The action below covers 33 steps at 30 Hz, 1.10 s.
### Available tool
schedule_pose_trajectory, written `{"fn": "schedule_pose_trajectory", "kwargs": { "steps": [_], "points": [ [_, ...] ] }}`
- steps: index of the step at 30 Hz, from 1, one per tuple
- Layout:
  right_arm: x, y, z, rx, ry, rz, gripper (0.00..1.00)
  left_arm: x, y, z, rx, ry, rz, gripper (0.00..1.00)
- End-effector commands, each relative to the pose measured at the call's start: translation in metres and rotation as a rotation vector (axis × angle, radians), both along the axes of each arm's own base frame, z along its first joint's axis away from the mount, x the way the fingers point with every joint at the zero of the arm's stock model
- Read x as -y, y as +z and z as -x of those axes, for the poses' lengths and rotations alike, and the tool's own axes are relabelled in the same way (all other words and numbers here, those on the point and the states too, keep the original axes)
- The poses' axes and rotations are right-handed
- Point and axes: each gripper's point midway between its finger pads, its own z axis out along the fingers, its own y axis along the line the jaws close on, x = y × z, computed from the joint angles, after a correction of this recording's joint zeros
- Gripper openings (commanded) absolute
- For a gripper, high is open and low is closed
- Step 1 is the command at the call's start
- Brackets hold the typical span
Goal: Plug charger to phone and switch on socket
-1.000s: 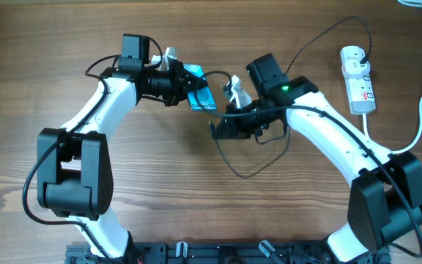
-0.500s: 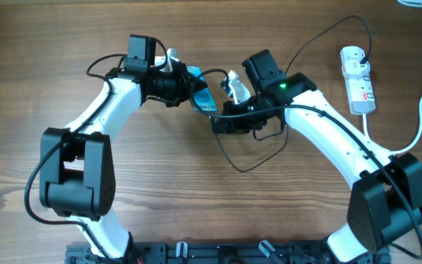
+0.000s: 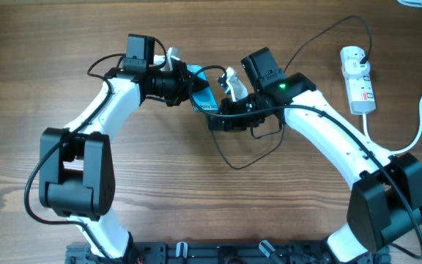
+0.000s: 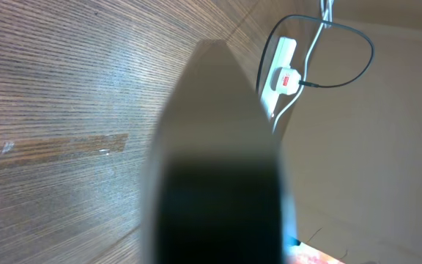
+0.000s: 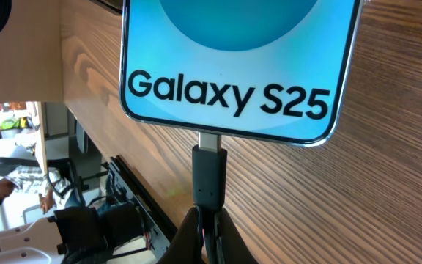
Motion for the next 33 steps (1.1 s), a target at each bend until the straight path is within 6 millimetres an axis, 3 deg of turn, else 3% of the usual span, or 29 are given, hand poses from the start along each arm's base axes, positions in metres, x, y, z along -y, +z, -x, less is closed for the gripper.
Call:
{"fn": "schedule_pose_trajectory", "kwargs": {
  "steps": [1,18,25,33],
  "points": [
    [-0.006,0.019,-0.008,0.046,-0.008,-0.04,0.04,0.008,0.011,0.005,0.024,-0.051,0.049,0.04],
    [0.0,0.013,-0.003,-0.017,-0.046,-0.003,0.04,0.012,0.019,0.006,0.057,-0.089,0.089,0.04],
    [-0.004,0.027,0.003,0.004,0.049,-0.111,0.04,0.015,0.024,0.007,0.113,-0.13,0.107,0.04],
    [0.001,0.023,0.014,-0.031,0.07,-0.088,0.04,0.015,0.026,0.004,0.142,-0.133,0.109,0.04]
  ]
}}
